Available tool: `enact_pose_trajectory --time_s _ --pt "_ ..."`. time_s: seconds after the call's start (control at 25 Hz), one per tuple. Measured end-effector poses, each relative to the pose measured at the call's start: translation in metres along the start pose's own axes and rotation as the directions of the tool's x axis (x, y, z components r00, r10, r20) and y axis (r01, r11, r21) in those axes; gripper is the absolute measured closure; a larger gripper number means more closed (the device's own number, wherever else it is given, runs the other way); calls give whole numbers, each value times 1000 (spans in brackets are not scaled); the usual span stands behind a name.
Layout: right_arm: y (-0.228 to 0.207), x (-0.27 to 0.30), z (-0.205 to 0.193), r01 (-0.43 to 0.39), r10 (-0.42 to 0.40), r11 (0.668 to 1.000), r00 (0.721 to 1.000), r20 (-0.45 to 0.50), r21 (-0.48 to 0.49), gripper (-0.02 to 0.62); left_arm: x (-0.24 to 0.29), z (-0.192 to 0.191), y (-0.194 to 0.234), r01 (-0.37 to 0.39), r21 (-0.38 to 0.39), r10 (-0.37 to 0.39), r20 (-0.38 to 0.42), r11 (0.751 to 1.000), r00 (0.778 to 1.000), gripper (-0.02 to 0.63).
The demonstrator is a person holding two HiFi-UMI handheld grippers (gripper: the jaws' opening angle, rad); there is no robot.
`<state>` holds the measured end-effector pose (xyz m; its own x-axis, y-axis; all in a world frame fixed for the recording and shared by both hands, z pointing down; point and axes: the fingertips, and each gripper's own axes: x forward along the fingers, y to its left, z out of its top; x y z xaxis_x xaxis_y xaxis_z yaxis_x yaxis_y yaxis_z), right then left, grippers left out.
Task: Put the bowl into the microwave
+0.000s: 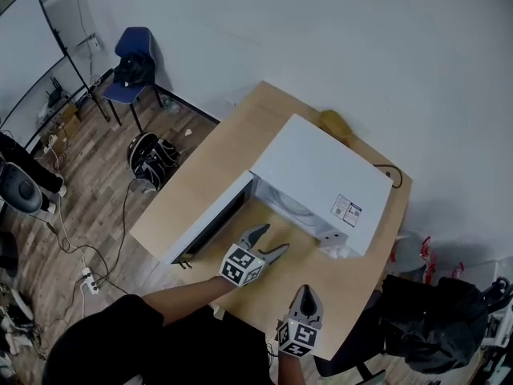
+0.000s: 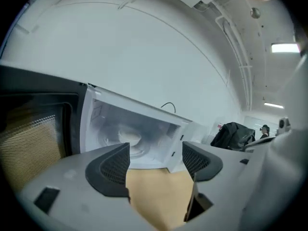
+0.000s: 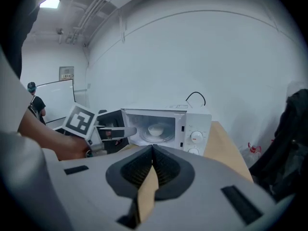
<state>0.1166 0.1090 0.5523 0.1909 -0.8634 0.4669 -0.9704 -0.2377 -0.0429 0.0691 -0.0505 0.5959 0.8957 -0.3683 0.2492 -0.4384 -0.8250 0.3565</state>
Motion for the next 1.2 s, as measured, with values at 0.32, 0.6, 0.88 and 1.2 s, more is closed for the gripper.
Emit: enact_pose_trajectory --time_s 0.32,0.6,0.88,1.2 --pt "53 -62 6 41 -42 999 995 85 13 535 -133 23 -56 83 -7 -82 85 997 993 276" --pt "100 -123 18 68 -69 998 986 152 12 535 -229 50 -85 156 -184 -116 212 971 970 520" --pt "126 -169 39 54 -53 999 979 195 -4 535 -273 57 -129 131 50 -138 177 990 974 588" --pt "153 -217 43 -38 49 998 971 235 -52 535 -329 57 -178 42 187 -80 199 981 977 589"
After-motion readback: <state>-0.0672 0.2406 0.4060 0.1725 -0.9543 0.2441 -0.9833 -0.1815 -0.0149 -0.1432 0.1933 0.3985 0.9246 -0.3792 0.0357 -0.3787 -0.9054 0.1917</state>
